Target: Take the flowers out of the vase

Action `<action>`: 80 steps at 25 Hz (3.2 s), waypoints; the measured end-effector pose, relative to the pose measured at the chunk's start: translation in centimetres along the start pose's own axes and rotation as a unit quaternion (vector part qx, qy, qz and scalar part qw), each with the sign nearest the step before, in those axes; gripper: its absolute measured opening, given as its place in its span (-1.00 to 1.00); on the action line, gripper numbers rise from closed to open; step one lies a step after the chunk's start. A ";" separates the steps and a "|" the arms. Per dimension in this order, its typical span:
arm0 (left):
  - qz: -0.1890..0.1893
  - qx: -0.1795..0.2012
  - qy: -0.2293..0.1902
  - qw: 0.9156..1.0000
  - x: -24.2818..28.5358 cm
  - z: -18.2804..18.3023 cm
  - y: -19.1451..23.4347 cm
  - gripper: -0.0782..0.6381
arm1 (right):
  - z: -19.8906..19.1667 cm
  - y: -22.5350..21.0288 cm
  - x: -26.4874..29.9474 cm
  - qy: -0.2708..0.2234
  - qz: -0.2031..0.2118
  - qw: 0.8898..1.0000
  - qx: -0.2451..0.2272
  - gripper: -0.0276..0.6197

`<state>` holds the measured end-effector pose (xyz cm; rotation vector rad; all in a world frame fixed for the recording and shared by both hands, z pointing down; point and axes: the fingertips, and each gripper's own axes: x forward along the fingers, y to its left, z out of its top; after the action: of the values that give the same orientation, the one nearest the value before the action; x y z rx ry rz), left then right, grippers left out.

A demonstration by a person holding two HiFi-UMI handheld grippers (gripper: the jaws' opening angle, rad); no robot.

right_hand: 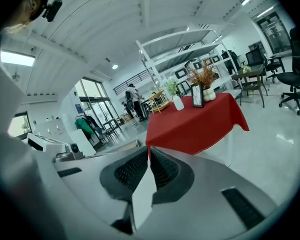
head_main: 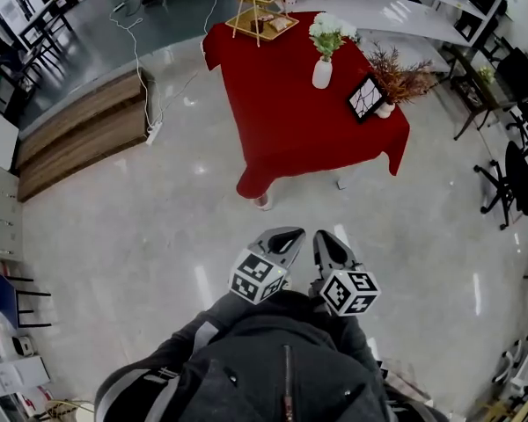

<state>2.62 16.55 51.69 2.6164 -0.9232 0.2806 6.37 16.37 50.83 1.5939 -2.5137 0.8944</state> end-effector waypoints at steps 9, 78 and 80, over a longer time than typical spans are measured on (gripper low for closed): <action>0.018 -0.005 0.003 1.000 1.2 0.4 0.9 -0.76 | 0.9 -0.2 1.4 0.007 0.022 1.000 0.000 -0.86; 0.031 -0.005 0.028 0.999 15.7 10.8 17.6 -0.76 | 11.6 -8.1 20.1 0.035 0.042 0.998 0.023 -0.86; 0.028 -0.005 0.028 0.999 16.5 11.3 18.5 -0.76 | 12.3 -8.7 21.1 0.034 0.039 0.998 0.024 -0.86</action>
<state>4.34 -10.63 51.01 2.5634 -0.9785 0.3607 6.97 -9.53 51.20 1.4607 -2.5423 1.0067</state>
